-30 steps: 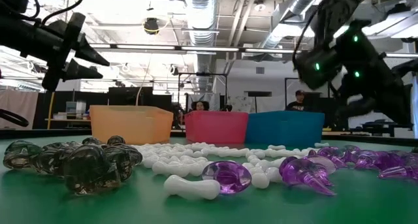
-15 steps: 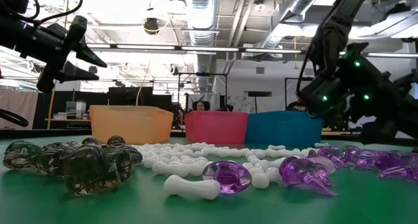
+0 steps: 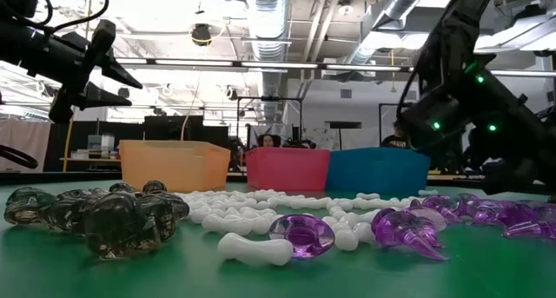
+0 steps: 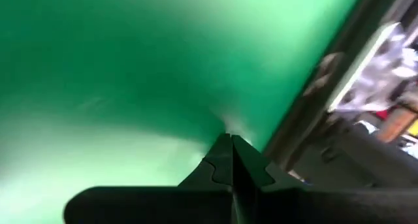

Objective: Sort Halloween decoration
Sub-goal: Put the white bone toy into the blue bin

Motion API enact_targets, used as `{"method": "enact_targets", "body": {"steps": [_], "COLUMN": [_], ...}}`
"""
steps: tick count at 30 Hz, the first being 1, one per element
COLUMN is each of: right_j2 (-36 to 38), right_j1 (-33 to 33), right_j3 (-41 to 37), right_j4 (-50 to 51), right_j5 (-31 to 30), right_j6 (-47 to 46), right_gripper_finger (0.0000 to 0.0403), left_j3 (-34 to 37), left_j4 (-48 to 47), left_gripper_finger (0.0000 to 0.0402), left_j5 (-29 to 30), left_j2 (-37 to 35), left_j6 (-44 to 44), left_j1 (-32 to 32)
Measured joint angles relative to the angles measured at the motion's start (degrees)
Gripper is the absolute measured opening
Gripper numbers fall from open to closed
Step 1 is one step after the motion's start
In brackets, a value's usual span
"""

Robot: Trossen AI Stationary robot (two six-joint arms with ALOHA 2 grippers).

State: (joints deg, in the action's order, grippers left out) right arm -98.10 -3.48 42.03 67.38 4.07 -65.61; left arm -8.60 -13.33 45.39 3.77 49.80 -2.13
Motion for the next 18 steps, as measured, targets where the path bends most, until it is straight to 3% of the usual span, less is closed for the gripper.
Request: {"method": "enact_targets", "body": {"steps": [6, 10, 15, 18], "right_j2": [0.0, -0.04, -0.04, -0.04], "right_j1": [4.81, 6.98, 5.05, 3.63], "right_j3": [7.76, 13.63, 13.64, 11.48], "right_j4": [-1.97, 2.83, 15.45, 16.45], "right_j5": [1.23, -5.12, -6.55, -6.56], "right_j6": [-0.48, -0.41, -0.57, -0.38], "right_gripper_finger": [0.0023, 0.002, 0.0019, 0.0019], "left_j3": [0.0, 0.0, 0.0, 0.0], "left_j4": [-0.01, -0.04, -0.08, -0.1], "left_gripper_finger": [0.0177, 0.0177, 0.0177, 0.0177], "left_j5": [-0.05, 0.02, 0.08, 0.21], "left_j2": [0.0, 0.0, 0.0, 0.0], "left_j6": [0.35, 0.37, 0.11, -0.72], "left_j1": [0.0, 0.0, 0.0, 0.0]}}
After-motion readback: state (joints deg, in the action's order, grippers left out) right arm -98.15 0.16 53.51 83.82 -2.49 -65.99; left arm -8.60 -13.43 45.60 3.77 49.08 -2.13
